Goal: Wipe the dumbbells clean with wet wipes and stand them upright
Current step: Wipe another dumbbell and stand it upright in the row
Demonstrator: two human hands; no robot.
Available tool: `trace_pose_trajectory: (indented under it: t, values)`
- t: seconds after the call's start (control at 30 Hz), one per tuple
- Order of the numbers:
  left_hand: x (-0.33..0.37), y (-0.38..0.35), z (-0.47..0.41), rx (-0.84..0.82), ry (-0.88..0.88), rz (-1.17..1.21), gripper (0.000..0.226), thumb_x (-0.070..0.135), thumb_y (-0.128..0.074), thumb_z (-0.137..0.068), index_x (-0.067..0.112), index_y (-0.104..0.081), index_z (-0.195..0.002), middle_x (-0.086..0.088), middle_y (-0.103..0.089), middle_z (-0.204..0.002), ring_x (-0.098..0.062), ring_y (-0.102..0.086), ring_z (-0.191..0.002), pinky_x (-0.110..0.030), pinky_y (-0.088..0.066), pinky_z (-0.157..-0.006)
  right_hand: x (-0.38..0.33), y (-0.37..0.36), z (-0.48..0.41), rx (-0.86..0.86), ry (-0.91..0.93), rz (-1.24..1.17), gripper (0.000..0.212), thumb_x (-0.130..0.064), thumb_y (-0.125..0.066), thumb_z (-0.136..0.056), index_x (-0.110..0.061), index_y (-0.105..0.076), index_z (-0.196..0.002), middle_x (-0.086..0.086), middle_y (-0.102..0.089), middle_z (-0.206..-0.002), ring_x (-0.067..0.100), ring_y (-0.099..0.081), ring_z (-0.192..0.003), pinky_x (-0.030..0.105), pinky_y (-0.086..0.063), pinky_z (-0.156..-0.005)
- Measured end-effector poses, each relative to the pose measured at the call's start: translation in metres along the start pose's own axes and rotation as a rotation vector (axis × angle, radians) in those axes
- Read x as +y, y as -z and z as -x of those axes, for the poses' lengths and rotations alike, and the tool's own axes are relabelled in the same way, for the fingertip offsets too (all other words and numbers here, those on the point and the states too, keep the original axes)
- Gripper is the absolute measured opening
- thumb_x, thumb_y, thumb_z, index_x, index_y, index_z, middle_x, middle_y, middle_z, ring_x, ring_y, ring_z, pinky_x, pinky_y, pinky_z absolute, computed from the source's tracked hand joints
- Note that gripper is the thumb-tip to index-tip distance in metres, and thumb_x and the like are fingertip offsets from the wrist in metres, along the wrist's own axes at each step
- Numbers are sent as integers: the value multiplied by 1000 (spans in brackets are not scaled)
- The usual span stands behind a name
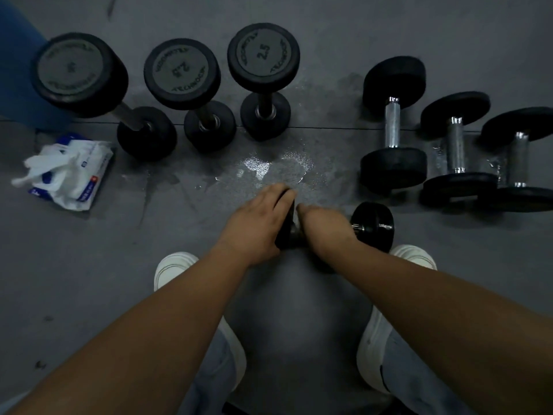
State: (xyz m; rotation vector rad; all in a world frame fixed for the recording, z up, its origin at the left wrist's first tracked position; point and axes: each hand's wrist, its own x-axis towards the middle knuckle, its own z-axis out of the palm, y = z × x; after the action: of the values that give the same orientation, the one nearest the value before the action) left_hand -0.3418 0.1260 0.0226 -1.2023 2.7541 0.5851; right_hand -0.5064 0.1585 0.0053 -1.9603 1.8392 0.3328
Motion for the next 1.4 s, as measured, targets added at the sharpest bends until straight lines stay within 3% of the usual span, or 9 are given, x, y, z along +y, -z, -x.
trace_pose_trajectory:
  t: [0.17,0.27,0.33,0.43,0.7,0.87,1.2,1.33,1.4]
  values:
    - [0,-7,2,3,68,69,89,22,-76,-68,13,-34,-146,-4,-29,-151,-29,-34,-140,-47,-47,-102,0,-3,25,95,139,-77,19,-21,-49,-90,-17,-54,-108,5,-61,-104,30,-60,-96,36,-41,-79]
    - [4,-9,1,-28,87,42,96,17,-77,-65,13,-29,-148,-4,-25,-152,-29,-30,-141,-47,-46,-103,23,3,24,99,-58,-51,17,-21,-47,-93,-15,-59,-104,7,-64,-105,30,-61,-97,36,-44,-78]
    - [6,-6,-2,-56,105,22,98,16,-76,-67,14,-24,-150,-4,-22,-154,-28,-27,-142,-47,-44,-105,18,0,20,75,-227,35,26,-17,-39,-94,-10,-52,-116,12,-63,-112,31,-60,-102,37,-44,-82]
    - [7,-5,-3,-95,132,31,98,18,-74,-72,16,-19,-152,-2,-14,-157,-29,-35,-137,-46,-48,-99,-14,-13,26,97,-154,60,52,-19,-12,-90,-4,-47,-125,17,-58,-118,33,-54,-108,41,-41,-89]
    - [10,-6,-10,-198,220,56,101,16,-70,-81,21,-3,-157,-6,14,-163,-40,-63,-101,-42,-50,-81,-28,-5,18,118,-151,-23,31,-17,-34,-97,-8,-55,-118,14,-62,-117,31,-58,-107,38,-41,-90]
    - [8,-4,-14,-217,215,60,103,18,-73,-77,22,-7,-155,-4,8,-162,-42,-63,-99,-44,-52,-83,-5,-5,13,104,-346,-91,28,-21,-37,-96,-15,-58,-114,10,-63,-115,29,-57,-107,37,-40,-90]
    - [2,12,-29,-310,196,58,110,32,-87,-61,18,-23,-149,-6,-28,-148,-37,-61,-107,-39,-52,-84,-7,-5,20,100,-121,-202,22,-19,-43,-92,-17,-57,-109,7,-62,-113,29,-57,-106,36,-37,-90]
    - [1,22,-33,-410,235,89,112,35,-93,-49,16,-31,-141,-8,-38,-138,-34,-58,-111,-38,-53,-85,1,-14,17,200,-286,-141,22,-22,-45,-90,-20,-58,-108,5,-62,-111,26,-54,-108,36,-32,-95]
    - [3,21,-31,-452,260,110,106,39,-92,-49,15,-36,-136,-9,-43,-132,-32,-57,-111,-35,-50,-85,-15,-25,23,176,-73,-115,23,-26,-44,-90,-20,-58,-109,3,-61,-109,25,-55,-104,37,-33,-94]
